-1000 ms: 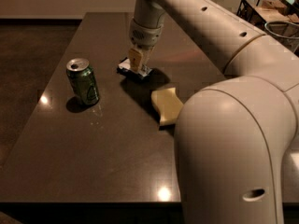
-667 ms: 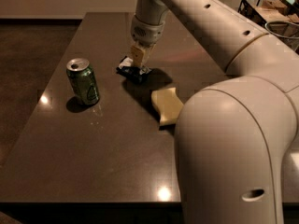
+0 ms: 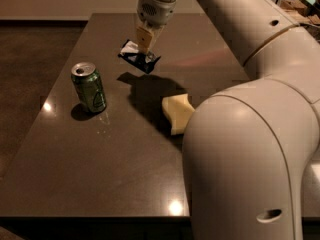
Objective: Pick rxbar blueberry
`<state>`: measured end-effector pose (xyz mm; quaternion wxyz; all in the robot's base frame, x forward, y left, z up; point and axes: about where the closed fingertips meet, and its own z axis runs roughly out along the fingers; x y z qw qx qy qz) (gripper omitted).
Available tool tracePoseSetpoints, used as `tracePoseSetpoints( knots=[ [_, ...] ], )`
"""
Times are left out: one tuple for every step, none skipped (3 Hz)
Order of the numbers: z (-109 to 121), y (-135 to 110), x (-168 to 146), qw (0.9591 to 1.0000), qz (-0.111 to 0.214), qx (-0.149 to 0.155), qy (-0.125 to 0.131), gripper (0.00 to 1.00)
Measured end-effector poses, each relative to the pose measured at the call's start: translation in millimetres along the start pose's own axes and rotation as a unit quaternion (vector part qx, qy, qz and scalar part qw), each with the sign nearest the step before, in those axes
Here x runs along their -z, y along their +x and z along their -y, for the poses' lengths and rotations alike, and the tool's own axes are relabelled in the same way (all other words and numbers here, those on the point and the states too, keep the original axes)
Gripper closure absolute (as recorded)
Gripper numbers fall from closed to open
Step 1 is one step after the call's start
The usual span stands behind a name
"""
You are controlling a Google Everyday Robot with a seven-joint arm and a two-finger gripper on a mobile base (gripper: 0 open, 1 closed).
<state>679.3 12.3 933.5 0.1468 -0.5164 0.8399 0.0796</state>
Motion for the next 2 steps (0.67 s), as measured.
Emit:
tracePoseSetpoints(
  knots=[
    [-2.3, -14.2, 29.2, 0.9994, 0.02, 0.026, 0.01, 1.0],
    [1.7, -20.9, 23.6, 0.9991, 0.03, 0.025, 0.016, 1.0]
  ],
)
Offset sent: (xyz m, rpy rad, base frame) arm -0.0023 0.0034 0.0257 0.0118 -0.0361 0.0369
